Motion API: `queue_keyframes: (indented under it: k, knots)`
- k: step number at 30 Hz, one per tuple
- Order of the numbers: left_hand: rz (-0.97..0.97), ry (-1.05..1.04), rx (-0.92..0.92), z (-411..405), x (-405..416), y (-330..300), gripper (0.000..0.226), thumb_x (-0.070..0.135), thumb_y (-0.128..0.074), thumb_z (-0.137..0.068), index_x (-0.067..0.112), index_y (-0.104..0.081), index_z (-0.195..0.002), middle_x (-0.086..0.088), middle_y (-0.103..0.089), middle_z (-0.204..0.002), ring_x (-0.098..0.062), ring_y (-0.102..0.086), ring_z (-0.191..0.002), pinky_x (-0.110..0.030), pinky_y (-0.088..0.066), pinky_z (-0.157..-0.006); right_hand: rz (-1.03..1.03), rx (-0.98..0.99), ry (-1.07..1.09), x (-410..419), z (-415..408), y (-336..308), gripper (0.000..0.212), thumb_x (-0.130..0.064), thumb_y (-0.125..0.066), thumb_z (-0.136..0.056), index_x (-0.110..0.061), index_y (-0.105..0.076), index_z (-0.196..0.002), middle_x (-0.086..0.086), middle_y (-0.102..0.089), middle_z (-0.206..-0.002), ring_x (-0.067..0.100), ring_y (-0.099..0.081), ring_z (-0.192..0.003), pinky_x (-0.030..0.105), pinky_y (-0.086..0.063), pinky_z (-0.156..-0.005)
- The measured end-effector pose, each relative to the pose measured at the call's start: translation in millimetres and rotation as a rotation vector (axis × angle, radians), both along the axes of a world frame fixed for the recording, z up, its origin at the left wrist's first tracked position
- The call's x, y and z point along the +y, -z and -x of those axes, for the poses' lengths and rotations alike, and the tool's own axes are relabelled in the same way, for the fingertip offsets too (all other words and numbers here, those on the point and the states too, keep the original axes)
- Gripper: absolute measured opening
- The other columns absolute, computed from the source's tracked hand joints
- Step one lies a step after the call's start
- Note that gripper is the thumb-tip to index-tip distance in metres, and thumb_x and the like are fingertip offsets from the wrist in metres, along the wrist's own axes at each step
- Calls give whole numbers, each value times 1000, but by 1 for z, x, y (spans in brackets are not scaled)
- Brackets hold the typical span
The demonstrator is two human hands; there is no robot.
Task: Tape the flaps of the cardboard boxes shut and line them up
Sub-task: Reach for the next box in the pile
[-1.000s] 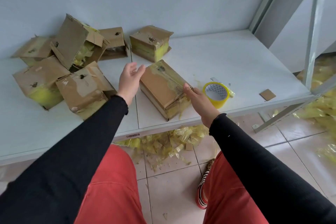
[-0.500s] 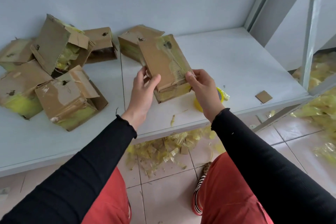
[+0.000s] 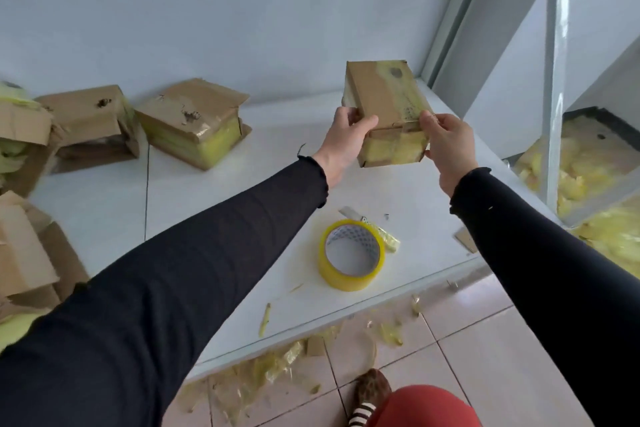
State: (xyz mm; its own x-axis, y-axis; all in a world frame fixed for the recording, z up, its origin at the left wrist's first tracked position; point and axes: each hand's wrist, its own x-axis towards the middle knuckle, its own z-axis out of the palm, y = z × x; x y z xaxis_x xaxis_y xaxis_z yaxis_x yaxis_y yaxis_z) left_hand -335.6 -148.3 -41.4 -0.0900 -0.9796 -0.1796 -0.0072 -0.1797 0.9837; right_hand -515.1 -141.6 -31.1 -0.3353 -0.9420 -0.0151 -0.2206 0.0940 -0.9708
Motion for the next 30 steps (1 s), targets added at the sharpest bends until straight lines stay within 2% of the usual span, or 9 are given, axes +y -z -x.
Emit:
queue_keyframes:
  k: [3,6,10,12,15,18,21,24,30]
  knots:
    - [-12,51,13,28,-40,6,39,30,-61,-101,16,-47,-135,6,-60,-114,-3,-59,-90,-14,-44,-65,-13,44,52,-41,29,6,29,-37,-59,-101,-10,-69,-108,1,-67,-93,19,-63,-84,45,-58,-86]
    - [-14,96,19,54,-76,10,39,30,-60,-101,16,-50,-137,8,-62,-110,-2,-60,-92,-19,-44,-72,-7,103,102,-81,54,10,33,-38,-56,-101,-11,-66,-116,-1,-66,-96,21,-63,-84,39,-57,-71]
    - [14,105,-22,78,-123,19,45,34,-61,-100,14,-52,-139,-4,-64,-118,-16,-58,-98,-29,-43,-88,-17,129,129,-127,74,17,24,-36,-54,-102,-17,-60,-115,-2,-63,-98,21,-63,-90,41,-58,-80]
    - [26,100,-56,87,-142,23,46,37,-61,-100,13,-54,-139,-9,-64,-130,-24,-62,-108,-32,-44,-93,-33,153,135,-144,77,19,21,-34,-53,-100,-19,-58,-115,-4,-61,-95,19,-62,-86,36,-57,-73]
    - [43,76,-114,95,-162,32,50,40,-60,-102,13,-52,-143,-5,-63,-134,-18,-60,-111,-31,-45,-98,-24,216,126,-160,80,23,33,-30,-53,-98,-19,-50,-129,-4,-57,-103,13,-57,-82,26,-46,-62]
    - [34,109,-192,95,-166,33,69,48,-55,-104,16,-31,-160,-2,-44,-159,-22,-45,-142,-42,-39,-118,-5,332,61,-165,80,25,37,-26,-54,-98,-14,-41,-130,-5,-53,-100,18,-56,-87,39,-53,-75]
    - [50,149,-316,85,-157,29,77,52,-49,-105,14,-19,-164,-4,-27,-169,-24,-31,-153,-42,-30,-123,-32,470,-25,-152,76,19,42,-24,-52,-98,-11,-42,-136,-2,-53,-111,25,-56,-103,42,-50,-88]
    - [151,153,-542,61,-137,20,68,43,-52,-106,12,-28,-161,-10,-35,-164,-24,-36,-150,-34,-32,-120,8,777,-107,-124,67,12,49,-20,-52,-99,-7,-41,-145,13,-44,-148,35,-41,-132,43,-38,-109]
    - [295,190,-940,-25,-50,-7,50,35,-53,-105,16,-47,-151,-2,-47,-156,-21,-44,-141,-35,-38,-114,52,1041,-370,-43,6,-14,39,-25,-55,-100,-15,-57,-138,9,-48,-150,33,-36,-140,45,-36,-110]
